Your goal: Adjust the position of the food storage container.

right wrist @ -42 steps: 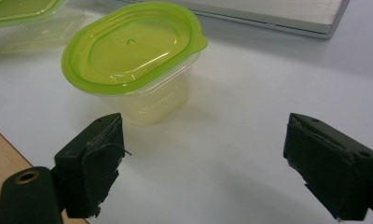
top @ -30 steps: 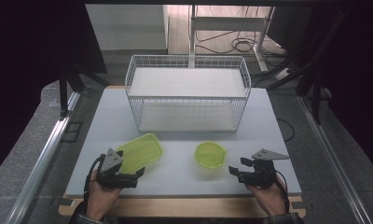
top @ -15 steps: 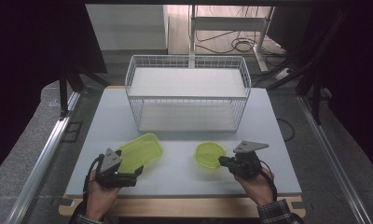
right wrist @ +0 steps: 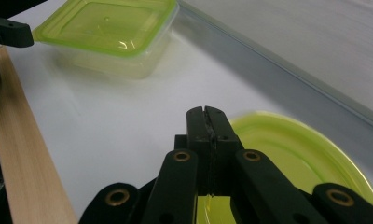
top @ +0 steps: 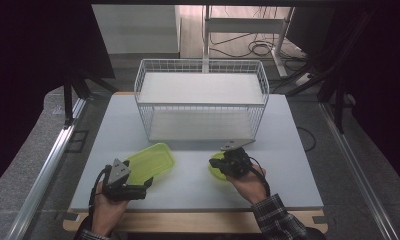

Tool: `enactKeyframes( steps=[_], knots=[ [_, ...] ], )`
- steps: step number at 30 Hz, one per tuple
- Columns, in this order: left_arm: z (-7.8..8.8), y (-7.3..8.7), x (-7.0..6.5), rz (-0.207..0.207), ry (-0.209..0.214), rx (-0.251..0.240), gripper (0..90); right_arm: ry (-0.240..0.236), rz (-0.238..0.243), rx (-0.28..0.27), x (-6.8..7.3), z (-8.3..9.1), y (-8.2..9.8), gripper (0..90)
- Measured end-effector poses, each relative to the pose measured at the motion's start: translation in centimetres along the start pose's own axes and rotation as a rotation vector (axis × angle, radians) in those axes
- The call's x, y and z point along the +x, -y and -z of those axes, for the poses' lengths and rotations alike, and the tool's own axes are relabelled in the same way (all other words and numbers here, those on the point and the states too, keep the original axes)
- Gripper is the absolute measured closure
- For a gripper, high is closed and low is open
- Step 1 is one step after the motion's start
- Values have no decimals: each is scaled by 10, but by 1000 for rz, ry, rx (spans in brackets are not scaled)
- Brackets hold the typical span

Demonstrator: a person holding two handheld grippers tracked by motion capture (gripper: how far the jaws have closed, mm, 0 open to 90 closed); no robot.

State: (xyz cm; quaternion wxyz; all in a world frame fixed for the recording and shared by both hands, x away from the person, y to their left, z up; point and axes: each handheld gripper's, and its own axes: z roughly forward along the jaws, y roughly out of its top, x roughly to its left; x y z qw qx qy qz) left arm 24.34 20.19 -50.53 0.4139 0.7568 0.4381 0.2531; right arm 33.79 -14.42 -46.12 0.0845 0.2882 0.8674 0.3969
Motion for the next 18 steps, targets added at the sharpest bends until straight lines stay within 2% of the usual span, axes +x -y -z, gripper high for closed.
enactKeyframes(
  steps=[5,6,7,10,14,18],
  knots=[
    [1,0,0,-3,-3,-7,13,-2,23,16,4,-16,-11,892],
    [1,0,0,-4,-4,-7,12,1,39,36,6,-24,-14,892],
    [1,0,0,-4,-4,-7,12,1,39,36,6,-24,-14,892],
    [1,0,0,-7,-4,-9,11,9,49,80,6,-38,-15,892],
    [1,0,0,-5,-4,-10,9,21,61,104,6,-41,-11,892],
    [0,0,1,-2,-2,-9,4,28,56,108,5,-32,-6,893]
  ],
)
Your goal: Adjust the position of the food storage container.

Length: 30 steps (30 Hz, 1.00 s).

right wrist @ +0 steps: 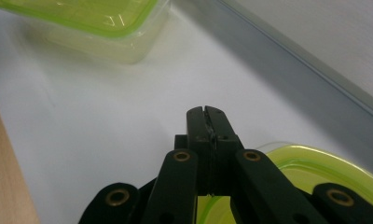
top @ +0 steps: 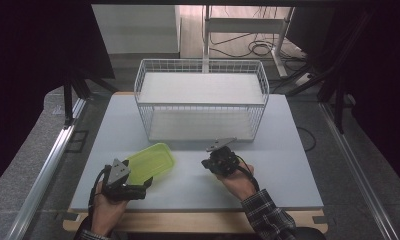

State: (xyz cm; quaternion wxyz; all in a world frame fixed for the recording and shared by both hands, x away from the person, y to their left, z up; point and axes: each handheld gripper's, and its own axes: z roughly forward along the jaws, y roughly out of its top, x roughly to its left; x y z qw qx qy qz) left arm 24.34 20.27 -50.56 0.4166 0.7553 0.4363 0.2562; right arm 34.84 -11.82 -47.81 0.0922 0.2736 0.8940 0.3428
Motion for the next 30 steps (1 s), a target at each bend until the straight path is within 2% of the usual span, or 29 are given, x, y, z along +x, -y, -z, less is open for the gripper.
enactKeyframes(
  steps=[5,17,30],
  knots=[
    [-1,0,-1,0,-4,3,3,6,-19,-1,-4,9,10,893],
    [-2,0,-1,0,-22,5,4,68,-84,-7,-23,38,45,892],
    [-7,3,-1,-32,-4,21,11,159,-188,-28,-56,68,76,892]
  ],
)
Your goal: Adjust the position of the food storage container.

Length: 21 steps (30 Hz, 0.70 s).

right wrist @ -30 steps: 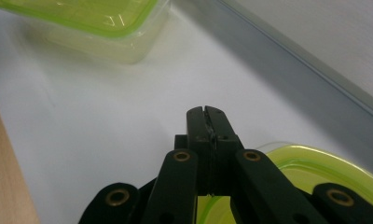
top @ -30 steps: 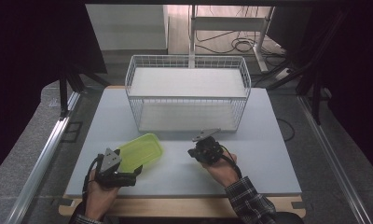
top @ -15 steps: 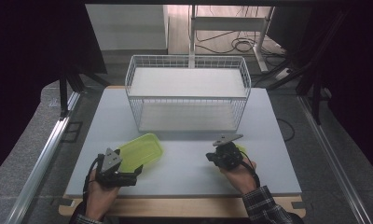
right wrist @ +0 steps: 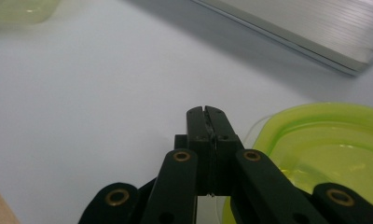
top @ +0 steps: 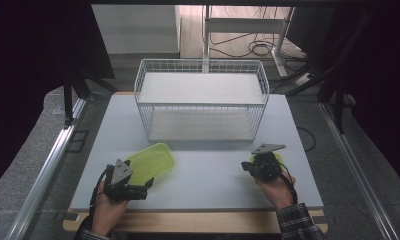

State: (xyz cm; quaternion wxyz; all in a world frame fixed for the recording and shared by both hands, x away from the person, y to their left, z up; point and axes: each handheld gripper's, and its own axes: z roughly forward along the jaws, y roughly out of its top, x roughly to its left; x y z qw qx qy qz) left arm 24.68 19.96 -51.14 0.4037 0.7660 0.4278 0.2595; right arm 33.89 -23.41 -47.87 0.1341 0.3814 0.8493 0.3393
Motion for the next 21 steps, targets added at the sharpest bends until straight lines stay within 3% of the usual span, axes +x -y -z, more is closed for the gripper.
enactKeyframes(
  steps=[6,11,14,15,16,21],
  knots=[
    [-1,-1,-1,8,18,14,15,54,-57,-15,-22,10,11,892],
    [0,-3,-1,20,35,48,39,63,-70,-15,-21,11,13,891],
    [6,-5,4,37,23,53,57,39,-41,-40,-14,11,10,886],
    [6,-5,4,37,23,53,79,39,-41,-40,-14,11,10,886],
    [11,-6,8,65,20,40,111,27,-27,-51,-10,11,9,883],
    [25,-4,20,74,-1,33,355,-7,-14,-66,-3,9,6,881]
  ],
)
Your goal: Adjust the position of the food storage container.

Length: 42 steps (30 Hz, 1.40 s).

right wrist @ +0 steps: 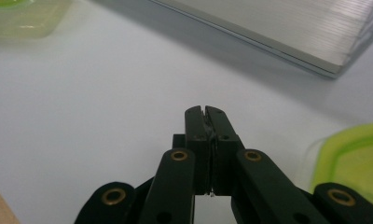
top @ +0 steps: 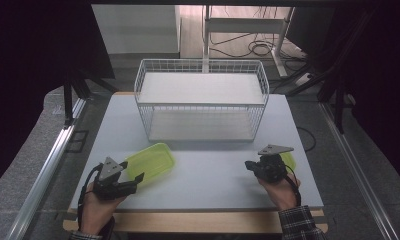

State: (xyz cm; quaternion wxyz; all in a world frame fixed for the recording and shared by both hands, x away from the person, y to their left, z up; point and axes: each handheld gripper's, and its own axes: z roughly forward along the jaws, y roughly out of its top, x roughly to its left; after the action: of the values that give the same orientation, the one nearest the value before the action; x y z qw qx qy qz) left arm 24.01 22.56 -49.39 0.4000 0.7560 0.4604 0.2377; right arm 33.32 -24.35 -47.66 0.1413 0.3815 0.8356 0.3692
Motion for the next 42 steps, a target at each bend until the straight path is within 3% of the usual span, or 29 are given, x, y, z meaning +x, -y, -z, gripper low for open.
enactKeyframes(
  steps=[4,7,13,23,27,36,42],
  knots=[
    [4,3,10,13,-34,11,578,-18,15,-7,4,-1,-2,877],
    [4,8,27,44,-70,40,719,-40,45,-19,10,-3,-5,879],
    [-9,14,47,82,-100,97,866,-67,64,-47,15,-5,-8,890],
    [-37,15,64,117,-103,147,886,-82,98,-52,23,-19,-17,892],
    [-50,10,69,121,-79,156,886,-86,100,-55,25,-25,-22,892],
    [-67,-2,64,88,-43,169,885,-103,114,-59,33,-39,-33,891],
    [-83,-15,50,67,2,167,884,-116,121,-51,38,-49,-37,891]
  ],
)
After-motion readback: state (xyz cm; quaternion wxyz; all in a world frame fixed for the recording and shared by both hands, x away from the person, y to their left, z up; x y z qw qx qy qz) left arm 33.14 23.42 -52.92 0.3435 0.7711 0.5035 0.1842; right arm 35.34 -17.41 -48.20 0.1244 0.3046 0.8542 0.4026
